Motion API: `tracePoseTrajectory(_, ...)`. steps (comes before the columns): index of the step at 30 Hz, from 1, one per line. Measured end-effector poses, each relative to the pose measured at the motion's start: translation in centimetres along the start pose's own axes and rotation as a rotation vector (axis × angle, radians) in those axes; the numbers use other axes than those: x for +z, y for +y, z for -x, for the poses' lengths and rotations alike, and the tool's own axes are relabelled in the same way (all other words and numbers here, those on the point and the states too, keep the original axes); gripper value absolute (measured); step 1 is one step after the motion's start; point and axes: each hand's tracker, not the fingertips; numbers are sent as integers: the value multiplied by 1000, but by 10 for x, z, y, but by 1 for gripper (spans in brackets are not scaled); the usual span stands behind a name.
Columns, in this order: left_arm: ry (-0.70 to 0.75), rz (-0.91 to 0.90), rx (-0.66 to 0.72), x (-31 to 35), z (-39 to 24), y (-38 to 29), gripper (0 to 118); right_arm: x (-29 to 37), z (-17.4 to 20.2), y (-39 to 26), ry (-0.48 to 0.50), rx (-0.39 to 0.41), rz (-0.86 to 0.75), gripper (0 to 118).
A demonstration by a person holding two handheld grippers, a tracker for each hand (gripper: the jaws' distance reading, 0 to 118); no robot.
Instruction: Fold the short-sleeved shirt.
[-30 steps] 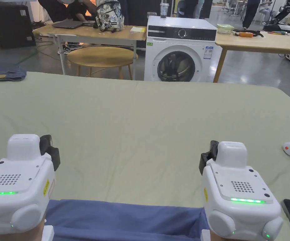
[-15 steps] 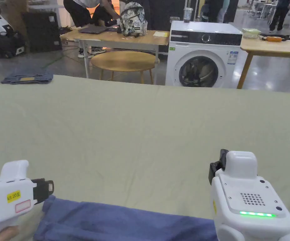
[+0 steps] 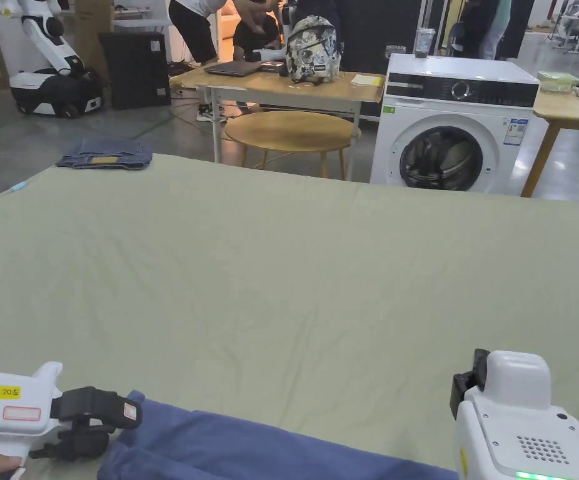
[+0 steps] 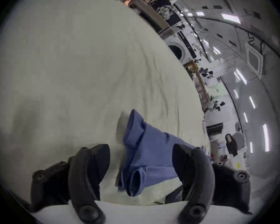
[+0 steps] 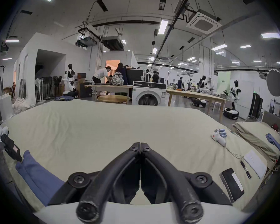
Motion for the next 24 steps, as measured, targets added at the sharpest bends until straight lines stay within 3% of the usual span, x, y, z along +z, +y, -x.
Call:
tracePoseTrajectory(6,-242,37,60,-37,10,-9,81,-2,-3,-7,-5,-9,9,0)
tracePoseTrajectory(8,-241,10,45,-42,5,-15,78,-2,-4,-8,-4,-15,18,0)
tracePoseTrajectory(9,-243,7,40,-46,2,-17,68,-3,-5,-9,-3,-18,21,0)
tracePoseTrajectory(10,-184,17,13,-51,0,-18,50,-3,-5,-10,-3,-18,25,0)
tracePoseTrajectory(11,-124,25,2,-57,-4,-20,20,-4,-5,-11,-5,-15,30,0)
tracePoseTrajectory(12,-82,31,-10,-61,-4,-22,10,-4,-6,-11,-6,-12,33,0)
tracePoseTrajectory(14,-151,-19,37,-53,-6,-25,8,-4,-7,-12,-6,-11,37,0)
tracePoseTrajectory(16,-127,-30,38,-43,-27,-33,7,-4,-8,-11,-7,-11,38,0)
tracePoseTrajectory(18,-40,-60,-55,-33,-39,-36,6,-4,-8,-11,-8,-1,35,0)
tracePoseTrajectory(22,-61,-108,-63,-9,-41,-24,5,-4,-8,-8,-3,8,32,0)
tracePoseTrajectory(24,12,-156,-116,7,-45,-16,5,-3,-7,-7,1,9,29,0)
